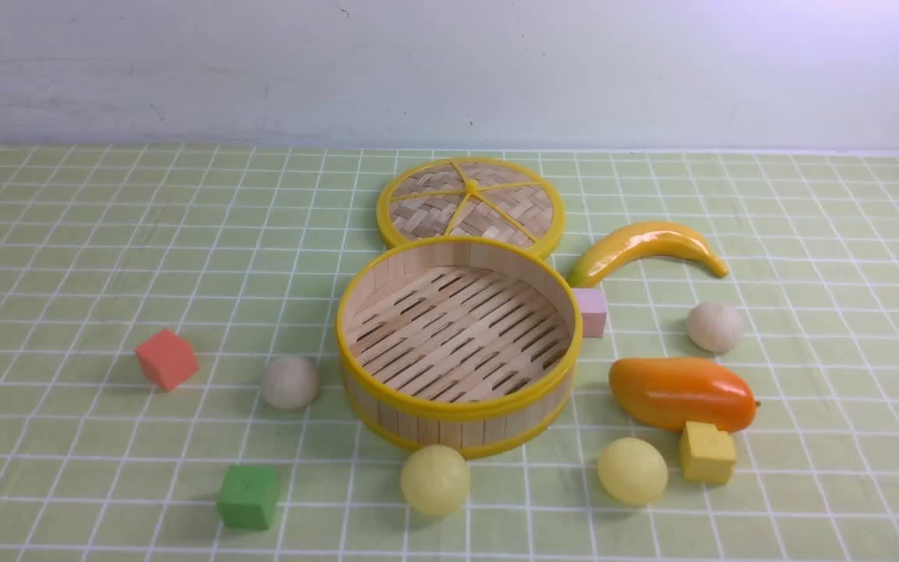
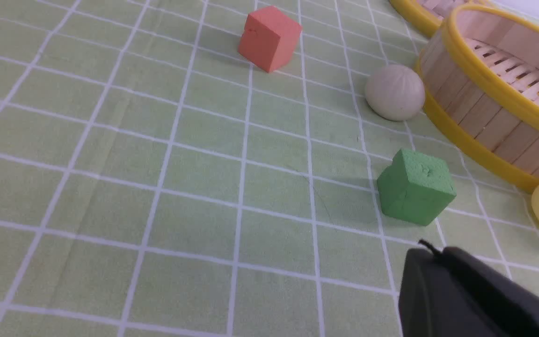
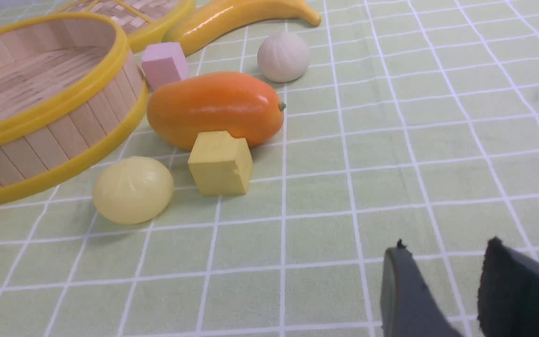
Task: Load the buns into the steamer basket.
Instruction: Use the left arm to grab a steamed stuffed bun
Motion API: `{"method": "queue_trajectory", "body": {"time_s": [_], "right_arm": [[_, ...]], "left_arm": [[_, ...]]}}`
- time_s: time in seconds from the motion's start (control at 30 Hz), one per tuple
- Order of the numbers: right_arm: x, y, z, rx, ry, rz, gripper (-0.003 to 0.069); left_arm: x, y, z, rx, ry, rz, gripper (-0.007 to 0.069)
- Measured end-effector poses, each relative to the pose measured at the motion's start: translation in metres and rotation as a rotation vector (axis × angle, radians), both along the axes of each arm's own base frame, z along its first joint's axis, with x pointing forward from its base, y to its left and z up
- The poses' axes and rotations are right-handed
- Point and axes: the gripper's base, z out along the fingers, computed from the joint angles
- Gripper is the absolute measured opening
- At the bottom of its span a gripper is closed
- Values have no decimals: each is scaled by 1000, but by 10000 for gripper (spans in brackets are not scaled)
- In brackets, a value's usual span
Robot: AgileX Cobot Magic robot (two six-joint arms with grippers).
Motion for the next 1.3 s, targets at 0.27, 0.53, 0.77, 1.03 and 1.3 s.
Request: {"method": "queue_trajectory", "body": {"time_s": [0.27,0.53,0.77,1.03,1.3], "right_arm": [[0,0,0,0,0,0,239],[0,0,0,0,0,0,239],[0,0,0,0,0,0,239],[0,0,0,0,0,0,239],[0,0,0,0,0,0,239]], "left_arm": [[0,0,0,0,0,0,18],[0,0,0,0,0,0,27],[0,0,0,0,0,0,31],[0,0,0,0,0,0,39],[1,1,2,3,-28,7,53]]}}
